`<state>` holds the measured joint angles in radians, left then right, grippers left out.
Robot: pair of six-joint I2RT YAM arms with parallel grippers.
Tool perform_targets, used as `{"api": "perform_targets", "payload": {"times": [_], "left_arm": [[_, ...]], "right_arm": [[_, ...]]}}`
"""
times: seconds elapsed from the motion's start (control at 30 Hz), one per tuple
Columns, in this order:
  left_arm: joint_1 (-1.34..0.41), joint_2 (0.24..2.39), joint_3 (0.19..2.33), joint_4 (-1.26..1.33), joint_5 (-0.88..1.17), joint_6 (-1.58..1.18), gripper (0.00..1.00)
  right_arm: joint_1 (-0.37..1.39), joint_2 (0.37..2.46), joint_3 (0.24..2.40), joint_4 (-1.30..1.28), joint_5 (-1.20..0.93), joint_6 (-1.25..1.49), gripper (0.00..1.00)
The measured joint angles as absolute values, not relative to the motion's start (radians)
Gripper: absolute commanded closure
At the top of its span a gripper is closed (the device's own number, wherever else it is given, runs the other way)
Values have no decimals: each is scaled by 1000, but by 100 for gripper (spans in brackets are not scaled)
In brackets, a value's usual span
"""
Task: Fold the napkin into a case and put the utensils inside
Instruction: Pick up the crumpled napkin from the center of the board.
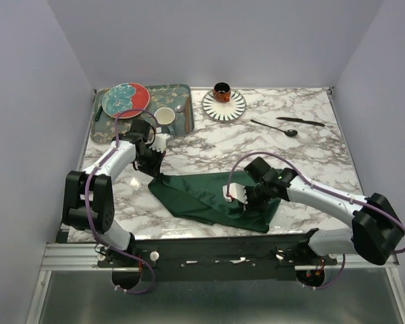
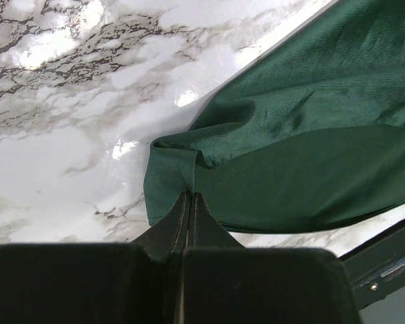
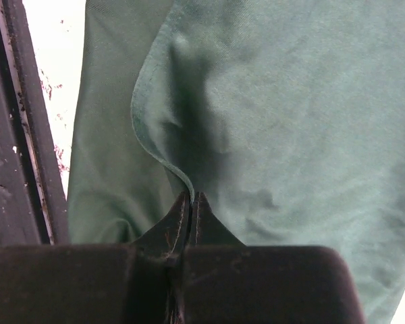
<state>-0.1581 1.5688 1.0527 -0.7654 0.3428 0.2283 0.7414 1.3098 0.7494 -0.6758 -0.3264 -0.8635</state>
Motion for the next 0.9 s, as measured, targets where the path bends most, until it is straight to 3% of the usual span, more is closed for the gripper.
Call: {"api": "perform_targets", "payload": {"times": [0.2,0.43,0.9], "left_arm": [[-150,1513,1054,-789,342,255,100],[-145,1409,1129,-804,337,304,100],[-145,1603,1150,-709,303,312,100]], "right_arm": [[620,1192,815,-707,-319,-806,99],[337,1141,1098,-712,-323,-722,99],[294,1463,1210,-735,-360,-563,99]]}}
